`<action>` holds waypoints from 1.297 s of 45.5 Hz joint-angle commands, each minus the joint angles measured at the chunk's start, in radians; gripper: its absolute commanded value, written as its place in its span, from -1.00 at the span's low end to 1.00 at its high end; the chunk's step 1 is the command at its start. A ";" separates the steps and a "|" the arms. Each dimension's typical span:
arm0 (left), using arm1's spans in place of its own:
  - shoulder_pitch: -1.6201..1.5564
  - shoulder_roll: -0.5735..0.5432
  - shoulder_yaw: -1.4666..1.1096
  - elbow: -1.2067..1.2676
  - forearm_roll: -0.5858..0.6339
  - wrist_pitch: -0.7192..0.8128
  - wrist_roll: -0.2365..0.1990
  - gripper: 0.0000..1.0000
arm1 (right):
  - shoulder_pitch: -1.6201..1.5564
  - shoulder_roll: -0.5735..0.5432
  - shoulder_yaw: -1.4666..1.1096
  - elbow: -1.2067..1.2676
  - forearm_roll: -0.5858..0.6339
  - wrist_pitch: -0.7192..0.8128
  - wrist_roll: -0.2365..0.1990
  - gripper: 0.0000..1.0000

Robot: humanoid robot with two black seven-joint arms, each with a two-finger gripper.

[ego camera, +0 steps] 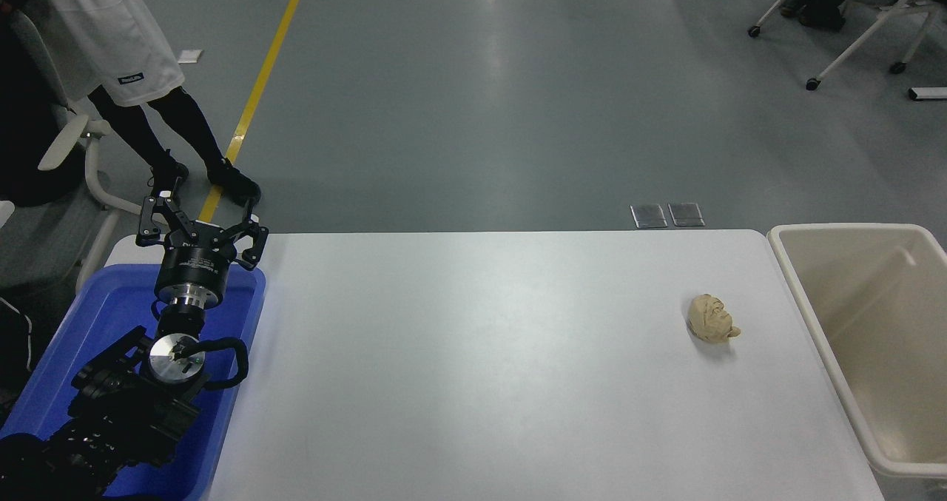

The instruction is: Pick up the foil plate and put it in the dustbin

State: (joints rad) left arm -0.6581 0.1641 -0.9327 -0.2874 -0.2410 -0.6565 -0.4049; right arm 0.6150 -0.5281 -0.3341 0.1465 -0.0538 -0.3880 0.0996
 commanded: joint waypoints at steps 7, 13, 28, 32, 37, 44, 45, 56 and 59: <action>0.000 0.000 0.000 -0.001 0.000 0.000 0.000 0.98 | 0.034 -0.091 0.014 0.172 -0.015 0.003 0.000 0.62; 0.000 0.000 0.000 -0.001 0.000 0.000 0.000 0.98 | 0.092 -0.228 -0.016 0.398 -0.020 0.003 0.000 0.61; 0.000 0.000 -0.002 -0.001 0.000 0.000 0.000 0.98 | 0.238 -0.332 -0.187 0.651 -0.077 0.018 0.002 0.61; 0.000 0.000 0.000 -0.001 0.000 0.000 0.000 0.98 | 0.290 -0.349 -0.252 0.711 -0.077 0.034 0.002 0.62; 0.000 0.000 -0.002 -0.001 0.000 0.000 0.000 0.98 | 0.351 -0.352 -0.327 0.771 -0.077 0.058 0.003 0.72; 0.000 0.000 -0.002 -0.001 0.000 0.000 0.000 0.98 | 0.437 -0.360 -0.402 0.854 -0.077 0.093 0.003 0.84; 0.000 0.000 0.000 -0.001 0.000 0.000 0.000 0.98 | 0.448 -0.360 -0.411 0.861 -0.077 0.098 0.003 0.89; 0.000 0.000 0.000 0.001 0.000 0.000 0.000 0.98 | 0.555 -0.360 -0.483 0.938 -0.075 0.257 0.003 1.00; 0.000 0.000 0.000 -0.001 0.000 0.000 0.000 0.98 | 0.586 -0.360 -0.506 0.944 -0.075 0.332 0.003 1.00</action>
State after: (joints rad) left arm -0.6581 0.1642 -0.9337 -0.2883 -0.2409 -0.6565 -0.4050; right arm 1.0907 -0.8822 -0.7548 1.0203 -0.1286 -0.2275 0.1026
